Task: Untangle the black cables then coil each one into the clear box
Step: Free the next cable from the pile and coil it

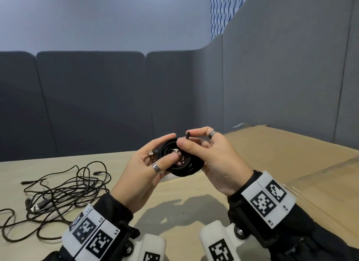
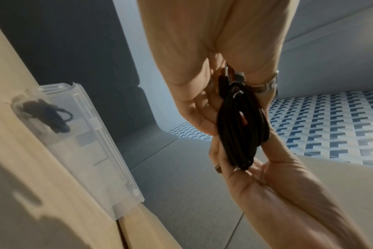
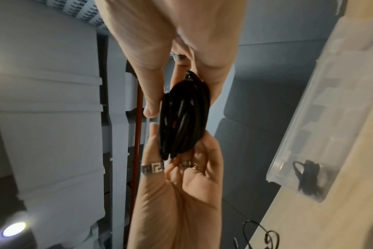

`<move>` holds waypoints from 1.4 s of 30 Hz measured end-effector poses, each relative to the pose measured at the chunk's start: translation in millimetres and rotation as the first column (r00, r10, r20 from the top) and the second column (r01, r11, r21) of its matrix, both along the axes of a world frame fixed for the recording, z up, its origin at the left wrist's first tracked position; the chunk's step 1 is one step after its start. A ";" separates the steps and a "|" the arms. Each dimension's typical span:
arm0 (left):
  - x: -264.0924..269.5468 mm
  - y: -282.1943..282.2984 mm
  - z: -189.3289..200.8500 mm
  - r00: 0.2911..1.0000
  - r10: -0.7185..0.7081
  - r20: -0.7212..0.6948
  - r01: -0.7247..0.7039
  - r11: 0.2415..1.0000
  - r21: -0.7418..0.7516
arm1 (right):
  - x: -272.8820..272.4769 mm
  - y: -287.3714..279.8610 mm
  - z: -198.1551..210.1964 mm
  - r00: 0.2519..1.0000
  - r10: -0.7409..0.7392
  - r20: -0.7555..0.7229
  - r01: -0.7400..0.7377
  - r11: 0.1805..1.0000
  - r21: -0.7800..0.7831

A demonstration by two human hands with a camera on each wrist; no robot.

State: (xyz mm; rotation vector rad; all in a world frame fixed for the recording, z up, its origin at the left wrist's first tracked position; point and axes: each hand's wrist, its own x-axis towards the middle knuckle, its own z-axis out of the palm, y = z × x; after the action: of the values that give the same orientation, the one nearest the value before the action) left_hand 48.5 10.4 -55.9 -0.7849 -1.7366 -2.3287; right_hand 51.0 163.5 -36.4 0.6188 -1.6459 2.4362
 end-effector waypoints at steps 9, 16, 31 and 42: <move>2.1 0.8 -0.9 1.000 -0.003 -0.015 0.003 0.998 0.055 | 1.5 0.6 0.7 0.961 -0.213 -0.174 0.255 0.930 0.266; 0.8 -1.8 -4.4 0.995 -0.091 -0.042 0.092 0.995 0.045 | -2.4 0.2 -1.6 0.970 -0.184 -0.156 0.230 0.904 0.360; 5.8 -17.5 11.8 0.807 0.494 -0.324 -0.584 0.584 -0.563 | -8.8 -8.6 -12.4 0.969 -0.139 -0.206 0.236 0.772 0.590; 16.4 -10.9 21.8 0.881 0.255 -0.400 -0.473 0.440 -0.763 | 0.3 -13.1 -8.5 0.958 -0.137 -0.253 0.260 0.790 0.555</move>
State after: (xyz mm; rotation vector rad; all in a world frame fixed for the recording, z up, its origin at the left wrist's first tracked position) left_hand 64.9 -0.6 -34.0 -0.6097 -2.5845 -0.9350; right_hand 51.2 150.4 -44.8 0.6859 -2.2422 1.6330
